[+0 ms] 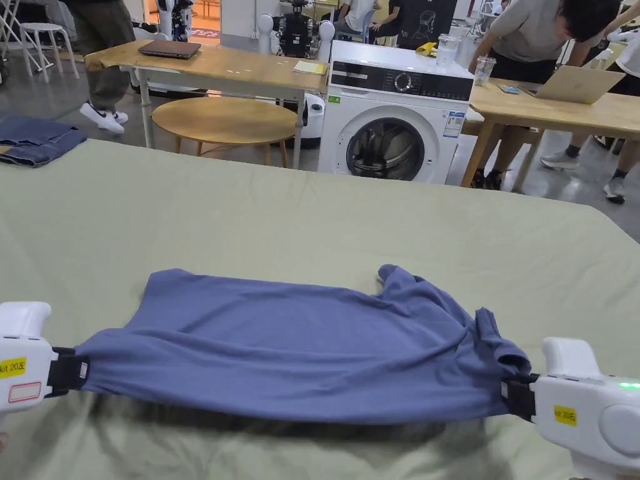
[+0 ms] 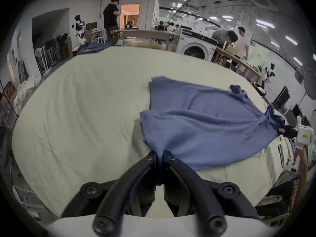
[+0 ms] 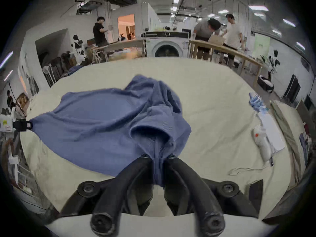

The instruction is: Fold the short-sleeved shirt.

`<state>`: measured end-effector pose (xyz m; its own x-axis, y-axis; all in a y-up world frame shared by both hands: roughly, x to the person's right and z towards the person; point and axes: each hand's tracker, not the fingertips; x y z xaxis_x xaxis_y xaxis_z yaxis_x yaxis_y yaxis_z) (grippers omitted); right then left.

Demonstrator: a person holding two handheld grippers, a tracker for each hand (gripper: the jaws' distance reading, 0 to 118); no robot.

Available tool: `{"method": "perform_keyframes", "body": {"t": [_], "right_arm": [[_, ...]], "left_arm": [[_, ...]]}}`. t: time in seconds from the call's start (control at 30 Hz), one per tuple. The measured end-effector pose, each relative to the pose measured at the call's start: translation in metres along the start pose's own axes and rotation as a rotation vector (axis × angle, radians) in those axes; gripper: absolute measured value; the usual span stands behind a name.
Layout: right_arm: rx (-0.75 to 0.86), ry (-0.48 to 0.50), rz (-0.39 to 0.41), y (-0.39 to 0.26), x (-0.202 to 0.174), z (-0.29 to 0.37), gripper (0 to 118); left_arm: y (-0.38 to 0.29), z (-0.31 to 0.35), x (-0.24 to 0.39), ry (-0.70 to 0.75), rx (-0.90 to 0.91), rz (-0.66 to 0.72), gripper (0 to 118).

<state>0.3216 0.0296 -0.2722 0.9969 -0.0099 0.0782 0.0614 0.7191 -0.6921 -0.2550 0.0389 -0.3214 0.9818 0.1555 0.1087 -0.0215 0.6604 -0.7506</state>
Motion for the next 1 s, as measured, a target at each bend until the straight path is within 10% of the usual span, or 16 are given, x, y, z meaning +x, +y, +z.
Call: {"method": "perform_keyframes", "body": {"t": [0.73, 0.87, 1.0], "right_arm": [[-0.245, -0.121, 0.044, -0.139, -0.014, 0.010, 9], [-0.224, -0.134, 0.039, -0.130, -0.015, 0.014, 41], [-0.117, -0.141, 0.029, -0.113, -0.020, 0.042, 57]], "left_arm": [[-0.131, -0.010, -0.022, 0.024, -0.162, 0.001, 1], [-0.120, -0.009, -0.022, 0.022, -0.171, -0.011, 2], [-0.106, 0.007, -0.013, 0.059, -0.136, -0.027, 39]]}}
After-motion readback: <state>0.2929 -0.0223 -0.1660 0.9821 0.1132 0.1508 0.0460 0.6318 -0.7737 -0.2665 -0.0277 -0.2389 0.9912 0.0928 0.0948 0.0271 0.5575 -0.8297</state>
